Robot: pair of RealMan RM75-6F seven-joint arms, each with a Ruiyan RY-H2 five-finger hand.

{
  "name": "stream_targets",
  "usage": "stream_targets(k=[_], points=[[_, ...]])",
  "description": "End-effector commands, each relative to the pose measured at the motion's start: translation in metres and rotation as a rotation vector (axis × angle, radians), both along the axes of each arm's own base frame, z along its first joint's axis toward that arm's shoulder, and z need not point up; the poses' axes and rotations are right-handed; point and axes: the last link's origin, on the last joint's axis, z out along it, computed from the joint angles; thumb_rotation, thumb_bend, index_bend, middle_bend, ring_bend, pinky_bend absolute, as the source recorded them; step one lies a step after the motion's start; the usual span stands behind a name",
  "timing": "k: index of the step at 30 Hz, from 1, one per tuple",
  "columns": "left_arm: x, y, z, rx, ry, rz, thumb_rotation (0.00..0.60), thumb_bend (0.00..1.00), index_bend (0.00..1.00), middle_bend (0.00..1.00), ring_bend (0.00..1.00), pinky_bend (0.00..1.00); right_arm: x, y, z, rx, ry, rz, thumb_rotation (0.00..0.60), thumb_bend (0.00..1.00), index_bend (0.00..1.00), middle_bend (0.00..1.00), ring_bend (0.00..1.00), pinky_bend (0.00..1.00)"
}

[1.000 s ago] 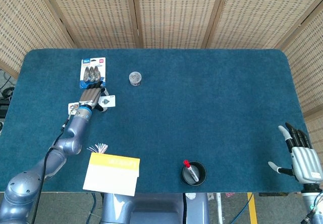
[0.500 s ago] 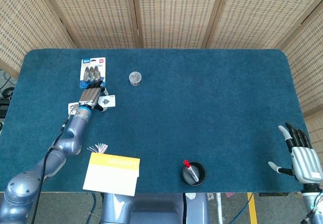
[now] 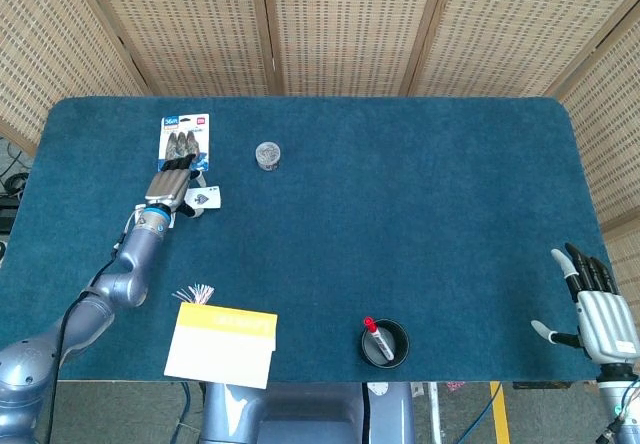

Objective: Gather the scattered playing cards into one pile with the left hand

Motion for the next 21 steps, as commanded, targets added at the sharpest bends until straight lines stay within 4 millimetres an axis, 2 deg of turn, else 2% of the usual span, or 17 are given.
stream_targets(k=[1, 14, 21], points=[[-0.007, -0.003, 0.008, 0.003, 0.007, -0.001, 0.6, 0.26, 0.56, 0.0, 0.0, 0.0, 0.0, 0.0, 0.0, 0.0, 0.002, -0.001, 0.6, 0.16, 0.0, 0.0, 0.0, 0.0], [-0.049, -0.02, 0.046, 0.009, 0.091, -0.019, 0.6, 0.24, 0.56, 0.0, 0.0, 0.0, 0.001, 0.0, -0.001, -0.006, 0.011, -0.004, 0.6, 0.16, 0.0, 0.0, 0.0, 0.0], [-0.071, -0.033, 0.052, -0.018, 0.092, 0.01, 0.6, 0.23, 0.56, 0.0, 0.0, 0.0, 0.001, 0.0, -0.001, -0.01, 0.02, -0.006, 0.6, 0.16, 0.0, 0.0, 0.0, 0.0]])
